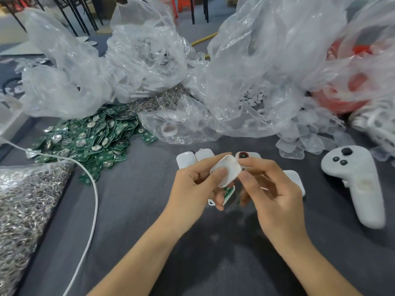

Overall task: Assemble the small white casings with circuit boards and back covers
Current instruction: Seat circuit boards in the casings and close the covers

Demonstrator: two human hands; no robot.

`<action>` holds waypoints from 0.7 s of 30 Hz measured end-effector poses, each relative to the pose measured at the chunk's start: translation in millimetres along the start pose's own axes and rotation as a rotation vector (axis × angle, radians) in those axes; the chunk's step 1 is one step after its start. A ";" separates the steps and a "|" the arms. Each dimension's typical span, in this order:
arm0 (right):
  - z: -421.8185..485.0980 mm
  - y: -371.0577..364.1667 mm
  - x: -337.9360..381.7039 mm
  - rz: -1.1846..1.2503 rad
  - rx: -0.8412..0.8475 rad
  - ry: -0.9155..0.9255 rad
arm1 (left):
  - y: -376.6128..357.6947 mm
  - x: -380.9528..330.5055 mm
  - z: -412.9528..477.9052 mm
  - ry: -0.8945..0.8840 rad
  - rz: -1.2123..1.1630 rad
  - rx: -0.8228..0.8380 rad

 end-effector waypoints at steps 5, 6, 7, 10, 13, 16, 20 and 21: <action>3.5 -2.6 -2.8 0.097 0.035 -0.083 | 0.8 2.6 1.2 0.045 -0.116 0.040; 3.0 -4.6 -4.4 0.130 0.055 -0.122 | 0.5 3.8 1.6 0.060 -0.161 0.058; 2.7 -6.4 -5.2 0.150 0.078 -0.149 | 0.0 4.4 1.7 0.081 -0.204 0.081; 3.0 -10.2 -3.2 0.178 0.148 -0.178 | -3.2 7.2 0.8 0.125 -0.280 0.148; 5.0 -10.2 -1.2 0.214 0.164 -0.184 | -8.7 6.0 -2.2 0.153 -0.310 0.230; 9.9 -2.2 3.4 0.295 0.100 -0.158 | 0.0 0.5 0.0 0.097 -0.117 0.185; 17.8 19.8 13.3 0.326 -0.036 -0.136 | 26.8 -4.8 1.7 -0.014 0.724 0.078; 18.6 24.4 13.8 0.282 -0.062 -0.129 | 26.7 -3.3 -0.4 0.004 0.865 0.116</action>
Point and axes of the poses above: each hand's wrist, its own z-axis towards the middle knuckle, its own y-axis out of the back of the hand, x = y × z, the point moved 5 cm from there along z, towards the middle knuckle, and after that the axes turned 15 degrees about z, right-handed, at the moved point
